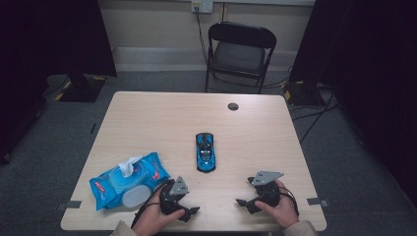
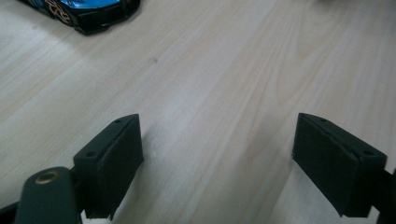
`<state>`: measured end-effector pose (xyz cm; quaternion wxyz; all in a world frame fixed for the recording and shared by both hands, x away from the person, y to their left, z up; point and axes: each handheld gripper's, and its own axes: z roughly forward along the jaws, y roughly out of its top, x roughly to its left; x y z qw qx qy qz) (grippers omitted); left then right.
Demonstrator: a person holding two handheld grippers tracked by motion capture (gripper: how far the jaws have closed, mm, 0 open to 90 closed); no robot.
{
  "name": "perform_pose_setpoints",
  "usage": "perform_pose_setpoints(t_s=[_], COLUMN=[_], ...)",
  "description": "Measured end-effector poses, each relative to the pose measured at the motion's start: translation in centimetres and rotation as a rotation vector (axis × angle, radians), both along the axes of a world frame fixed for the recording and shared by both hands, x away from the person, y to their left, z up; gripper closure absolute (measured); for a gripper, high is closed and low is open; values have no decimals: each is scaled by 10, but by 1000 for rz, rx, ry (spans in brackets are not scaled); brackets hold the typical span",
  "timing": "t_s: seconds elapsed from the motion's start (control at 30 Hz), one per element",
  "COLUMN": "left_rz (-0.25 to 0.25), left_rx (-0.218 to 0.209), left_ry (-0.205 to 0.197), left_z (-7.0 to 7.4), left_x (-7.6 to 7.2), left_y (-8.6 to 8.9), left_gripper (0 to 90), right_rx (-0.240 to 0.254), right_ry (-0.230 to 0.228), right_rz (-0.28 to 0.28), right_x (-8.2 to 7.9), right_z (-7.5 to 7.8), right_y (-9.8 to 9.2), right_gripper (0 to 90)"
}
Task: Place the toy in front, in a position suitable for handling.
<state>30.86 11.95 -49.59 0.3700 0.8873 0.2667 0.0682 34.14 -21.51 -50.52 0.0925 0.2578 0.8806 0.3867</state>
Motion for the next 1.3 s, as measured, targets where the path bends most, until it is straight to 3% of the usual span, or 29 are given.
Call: perform_pose_setpoints(t_s=[0.1,0.2,0.33,0.6,0.87,0.97,1.1,1.3], left_rz=[-9,-5,-1,-12,12,54,72,105], left_rx=[-1,-31,-52,-15,-16,-7,-20,-23], left_ry=[8,12,29,46,53,55,67,64], left_z=[3,13,18,17,22,22,23,25], left_x=[-2,-7,-12,-24,-32,-35,-40,-49], left_y=[4,17,27,45,71,86,98,117], left_gripper=[158,158,158,160,167,168,185,185], right_rx=[-4,13,-3,-21,3,11,24,4], right_ry=[4,22,16,1,27,29,35,33], right_rz=[-4,18,37,118,131,126,140,177], right_x=[1,3,2,-2,3,6,9,14], right_z=[1,3,5,13,15,19,23,28], right_y=[0,1,5,28,34,36,43,59], right_gripper=[95,136,138,155,157,158,162,161])
